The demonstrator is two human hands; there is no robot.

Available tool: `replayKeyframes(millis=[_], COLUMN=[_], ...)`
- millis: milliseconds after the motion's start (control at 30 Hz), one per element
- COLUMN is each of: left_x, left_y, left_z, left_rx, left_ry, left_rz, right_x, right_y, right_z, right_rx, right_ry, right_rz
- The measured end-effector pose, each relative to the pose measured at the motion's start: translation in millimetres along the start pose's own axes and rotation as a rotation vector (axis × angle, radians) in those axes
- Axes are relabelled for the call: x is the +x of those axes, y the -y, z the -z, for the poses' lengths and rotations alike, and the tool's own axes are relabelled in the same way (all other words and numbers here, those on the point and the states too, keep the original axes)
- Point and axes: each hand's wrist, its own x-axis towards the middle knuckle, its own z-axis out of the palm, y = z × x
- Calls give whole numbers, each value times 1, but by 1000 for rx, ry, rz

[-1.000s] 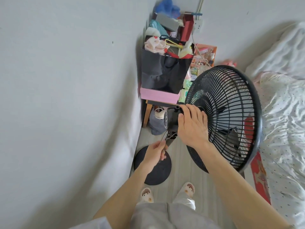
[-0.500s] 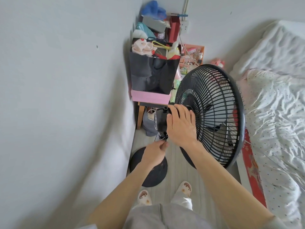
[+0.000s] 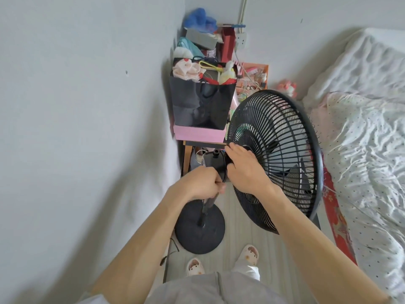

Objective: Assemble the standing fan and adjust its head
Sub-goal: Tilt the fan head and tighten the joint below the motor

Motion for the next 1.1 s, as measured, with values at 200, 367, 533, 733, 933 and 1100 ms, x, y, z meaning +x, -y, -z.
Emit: replayKeyframes(millis=[200, 367, 533, 733, 933, 1100], left_x=[-3, 11, 30, 63, 86, 99], left_y=[-15, -32, -43, -18, 16, 15], left_z=[40, 63, 108, 114, 88, 88], left_rx=[39, 49, 44, 12, -224, -351], left_ry=[19, 95, 110, -32, -108, -148], left_rz=[-54, -99, -143, -77, -27, -85], right_x=[-22, -15, -12, -13, -11, -6], right_y=[-6, -12, -1, -3, -7, -11], right_z=[-18, -29, -30, -26, -28, -29], right_rx=[-369, -362, -334, -324, -338, -344], right_ry=[-135, -302, -344, -321, -358, -349], right_rz=[-99, -74, -63, -111, -131, -149])
